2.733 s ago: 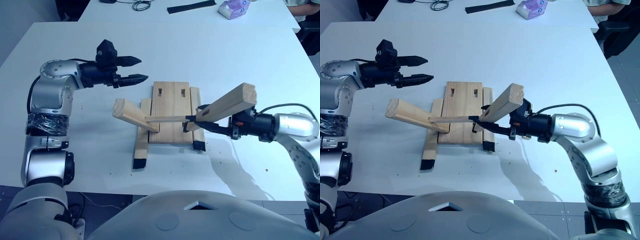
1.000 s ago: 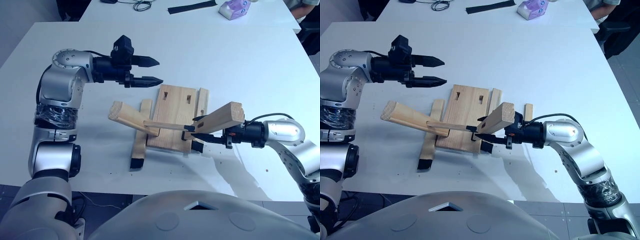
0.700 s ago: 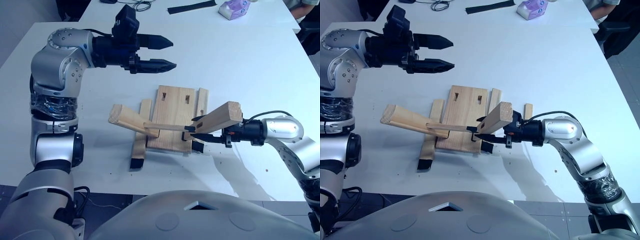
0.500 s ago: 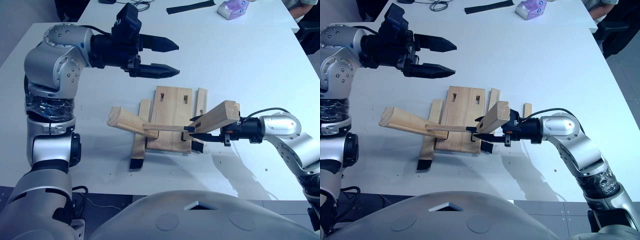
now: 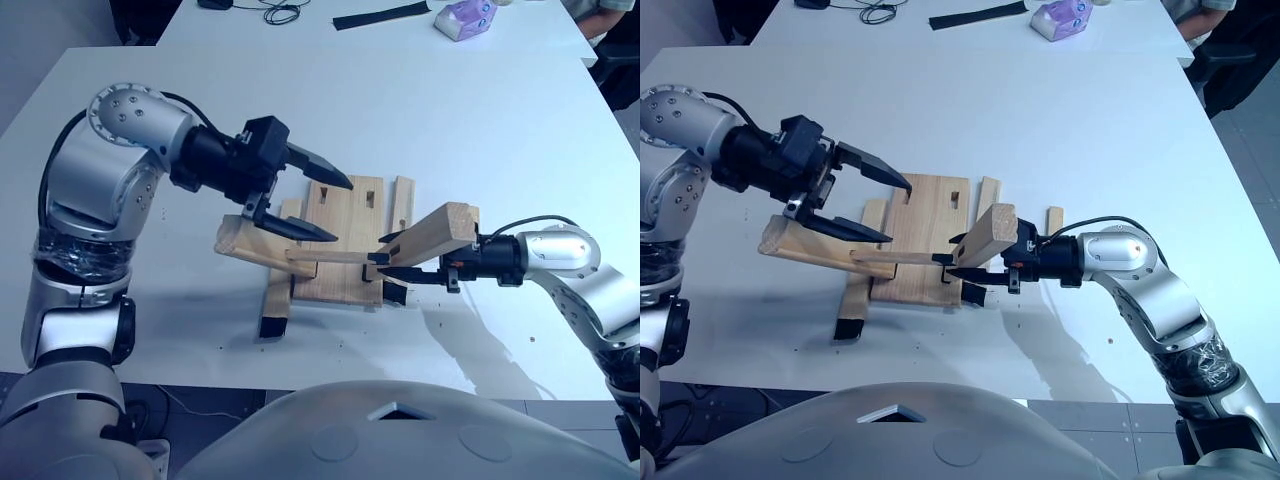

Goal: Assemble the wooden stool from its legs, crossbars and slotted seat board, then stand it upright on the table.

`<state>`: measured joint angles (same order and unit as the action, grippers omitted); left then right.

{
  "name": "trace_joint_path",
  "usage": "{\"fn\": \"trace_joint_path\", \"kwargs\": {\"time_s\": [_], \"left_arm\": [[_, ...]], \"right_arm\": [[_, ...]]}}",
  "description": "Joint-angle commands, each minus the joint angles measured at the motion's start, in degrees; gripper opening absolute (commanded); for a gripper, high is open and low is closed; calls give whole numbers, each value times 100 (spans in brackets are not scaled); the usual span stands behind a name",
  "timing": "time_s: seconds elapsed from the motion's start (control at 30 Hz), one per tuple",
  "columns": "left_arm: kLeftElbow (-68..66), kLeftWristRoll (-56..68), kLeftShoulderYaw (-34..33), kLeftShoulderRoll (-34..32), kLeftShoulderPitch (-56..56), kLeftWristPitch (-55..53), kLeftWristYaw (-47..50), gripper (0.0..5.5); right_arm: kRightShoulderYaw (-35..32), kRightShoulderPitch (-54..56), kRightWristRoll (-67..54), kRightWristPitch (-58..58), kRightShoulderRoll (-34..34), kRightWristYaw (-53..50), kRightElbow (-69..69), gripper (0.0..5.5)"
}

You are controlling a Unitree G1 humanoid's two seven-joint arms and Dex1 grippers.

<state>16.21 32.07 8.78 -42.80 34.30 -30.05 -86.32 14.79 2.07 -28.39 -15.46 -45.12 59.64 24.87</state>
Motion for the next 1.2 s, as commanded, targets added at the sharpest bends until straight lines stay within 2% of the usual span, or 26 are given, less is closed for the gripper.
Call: {"fn": "trace_joint_path", "kwargs": {"time_s": [0.03, 0.43, 0.83, 1.2], "left_arm": [[111, -251, 137, -133, -245, 339, 19, 339], [318, -706, 419, -334, -978, 1184, 8, 339], [119, -1263, 797, -43, -912, 1465, 710, 339], [-61, -1477, 985, -173, -1060, 2022, 689, 339]], "right_arm": [[481, -268, 518, -336, -209, 143, -134, 199], [414, -28, 467, -360, -228, 167, -179, 199], [432, 28, 465, -413, -219, 156, -132, 199], [481, 23, 460, -488, -245, 164, 27, 199]]}}
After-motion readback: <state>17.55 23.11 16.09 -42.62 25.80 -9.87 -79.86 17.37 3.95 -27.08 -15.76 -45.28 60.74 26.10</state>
